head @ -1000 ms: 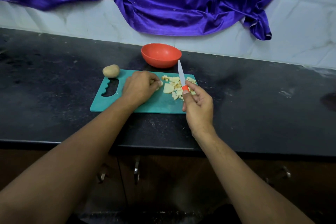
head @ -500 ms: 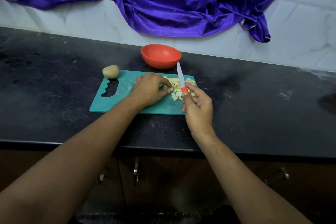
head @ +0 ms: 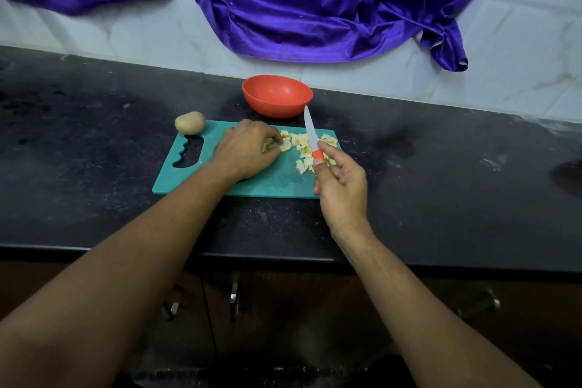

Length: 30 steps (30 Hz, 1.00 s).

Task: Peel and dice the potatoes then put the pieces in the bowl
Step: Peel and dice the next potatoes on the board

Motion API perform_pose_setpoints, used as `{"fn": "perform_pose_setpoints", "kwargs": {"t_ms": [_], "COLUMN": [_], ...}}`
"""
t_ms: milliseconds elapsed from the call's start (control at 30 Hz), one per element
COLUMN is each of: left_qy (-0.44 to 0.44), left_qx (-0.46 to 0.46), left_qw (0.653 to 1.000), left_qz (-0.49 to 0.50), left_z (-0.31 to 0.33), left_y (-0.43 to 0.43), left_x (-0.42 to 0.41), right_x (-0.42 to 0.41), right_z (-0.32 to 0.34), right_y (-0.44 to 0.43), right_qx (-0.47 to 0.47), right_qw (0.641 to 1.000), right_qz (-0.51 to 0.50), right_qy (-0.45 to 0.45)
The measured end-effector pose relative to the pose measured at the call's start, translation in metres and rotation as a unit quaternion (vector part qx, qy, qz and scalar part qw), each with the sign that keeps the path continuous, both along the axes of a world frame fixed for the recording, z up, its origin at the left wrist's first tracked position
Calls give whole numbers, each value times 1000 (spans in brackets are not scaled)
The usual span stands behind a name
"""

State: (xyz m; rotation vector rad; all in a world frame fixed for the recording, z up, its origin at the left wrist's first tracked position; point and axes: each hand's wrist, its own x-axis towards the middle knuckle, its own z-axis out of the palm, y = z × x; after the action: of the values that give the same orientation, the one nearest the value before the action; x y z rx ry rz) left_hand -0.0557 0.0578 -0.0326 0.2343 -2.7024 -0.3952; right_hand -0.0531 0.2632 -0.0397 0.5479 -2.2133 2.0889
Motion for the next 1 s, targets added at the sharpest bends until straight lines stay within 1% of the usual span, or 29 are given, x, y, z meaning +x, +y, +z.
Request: {"fn": "perform_pose_setpoints", "kwargs": {"t_ms": [267,400,467,567,667,733,900,1000], "left_qy": [2,6,5,-21,-53,-89,-137,-134], "left_qx": [10,8,-6,-48,-36,-25,-18,-24], "left_qw": [999,998,999,999,998,996,990,990], "left_qz": [-54,-56,-47,-15,3,8,-9,-23], "left_z": [1,0,-2,1,9,15,24,25], "left_y": [-27,-30,-24,-14,-8,-6,-6,-4], "left_x": [5,6,3,-4,-11,-12,-9,-6], "right_x": [-2,-2,-3,-3,-4,-4,-5,-5], "right_z": [-3,-3,-3,-3,-4,-5,-5,-6], "right_y": [0,0,0,-1,-2,-2,-2,-2], "right_qx": [6,7,8,9,5,3,4,7], "right_qw": [1000,1000,1000,1000,1000,1000,1000,1000], "right_qz": [2,5,5,4,3,4,6,7], "right_qy": [3,0,-1,-2,-1,-3,-1,2]}}
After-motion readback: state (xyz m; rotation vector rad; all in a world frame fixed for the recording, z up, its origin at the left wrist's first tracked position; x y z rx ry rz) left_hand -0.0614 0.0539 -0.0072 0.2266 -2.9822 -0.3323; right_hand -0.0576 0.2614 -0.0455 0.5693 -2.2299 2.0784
